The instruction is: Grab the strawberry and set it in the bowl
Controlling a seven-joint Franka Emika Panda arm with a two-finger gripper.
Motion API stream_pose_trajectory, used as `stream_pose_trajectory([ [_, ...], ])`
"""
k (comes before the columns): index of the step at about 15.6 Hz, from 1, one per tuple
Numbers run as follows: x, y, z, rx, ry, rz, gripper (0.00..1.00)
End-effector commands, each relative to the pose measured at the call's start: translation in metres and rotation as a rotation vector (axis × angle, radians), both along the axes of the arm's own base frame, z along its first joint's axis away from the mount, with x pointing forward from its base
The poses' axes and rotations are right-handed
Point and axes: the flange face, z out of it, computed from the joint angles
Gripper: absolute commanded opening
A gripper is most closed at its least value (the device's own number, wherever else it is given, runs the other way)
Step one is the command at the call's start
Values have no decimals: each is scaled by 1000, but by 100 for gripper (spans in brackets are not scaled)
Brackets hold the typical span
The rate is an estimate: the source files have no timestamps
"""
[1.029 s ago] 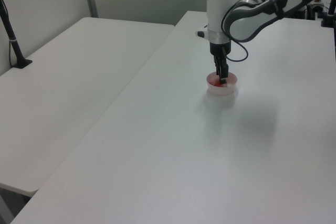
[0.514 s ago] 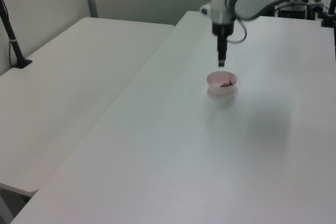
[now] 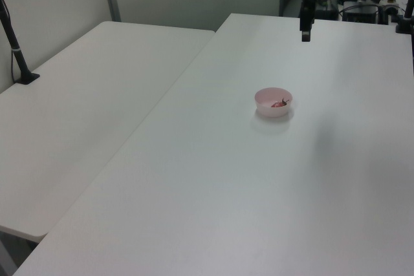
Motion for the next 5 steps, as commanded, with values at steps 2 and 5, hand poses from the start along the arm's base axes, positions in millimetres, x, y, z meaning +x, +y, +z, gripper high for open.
stream_pose_trajectory([
  [2,-11,-8,14,11,-26,-51,100],
  [5,-7,-17,21,51,-46,-73,100],
])
